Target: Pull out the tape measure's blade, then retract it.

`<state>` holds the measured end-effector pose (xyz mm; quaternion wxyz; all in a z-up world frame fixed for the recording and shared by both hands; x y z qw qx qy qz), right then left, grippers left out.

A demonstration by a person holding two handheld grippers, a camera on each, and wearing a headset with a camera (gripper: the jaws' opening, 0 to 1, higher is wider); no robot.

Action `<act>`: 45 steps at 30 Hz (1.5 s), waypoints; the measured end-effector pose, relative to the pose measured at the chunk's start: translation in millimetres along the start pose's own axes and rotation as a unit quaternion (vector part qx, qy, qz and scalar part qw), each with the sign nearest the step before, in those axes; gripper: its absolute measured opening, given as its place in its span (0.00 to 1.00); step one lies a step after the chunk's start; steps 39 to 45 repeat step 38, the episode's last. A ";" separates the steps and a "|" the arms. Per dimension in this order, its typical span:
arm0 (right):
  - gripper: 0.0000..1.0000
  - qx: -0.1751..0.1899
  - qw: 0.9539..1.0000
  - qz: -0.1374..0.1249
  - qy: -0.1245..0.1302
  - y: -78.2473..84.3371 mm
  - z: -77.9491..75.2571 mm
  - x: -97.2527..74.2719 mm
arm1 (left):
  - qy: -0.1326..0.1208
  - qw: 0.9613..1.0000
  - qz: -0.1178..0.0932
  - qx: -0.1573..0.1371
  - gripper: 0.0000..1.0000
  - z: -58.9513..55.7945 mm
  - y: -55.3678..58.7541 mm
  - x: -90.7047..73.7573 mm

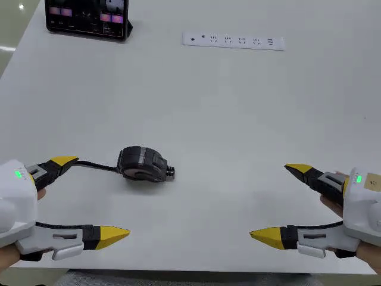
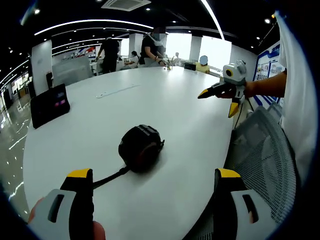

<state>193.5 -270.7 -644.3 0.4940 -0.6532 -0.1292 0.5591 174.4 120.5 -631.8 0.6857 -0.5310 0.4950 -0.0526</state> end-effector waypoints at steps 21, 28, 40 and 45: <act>0.91 -0.004 1.000 0.005 0.000 0.8 -0.7 -0.3 | -0.012 1.000 -0.001 -0.003 0.98 5.6 1.0 -3.4; 0.91 -0.003 1.000 0.005 -0.001 0.8 -0.1 -0.3 | -0.006 1.000 -0.002 -0.009 0.98 1.9 0.9 -2.8; 0.90 -0.001 1.000 0.004 -0.002 0.9 1.1 -0.5 | -0.009 1.000 -0.002 -0.006 0.98 3.2 1.0 -3.4; 0.90 -0.001 1.000 0.004 -0.002 0.9 1.1 -0.5 | -0.009 1.000 -0.002 -0.006 0.98 3.2 1.0 -3.4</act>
Point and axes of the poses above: the centre of the closed fingertips' face, and the gripper's own axes: x roughly forward along the fingers, z roughly to its left, y roughly out of its underside, the point moved 10 cm from there along -x, roughly backward along the fingers, and after that the axes turned 2 degrees about z, right-handed, at the moved point
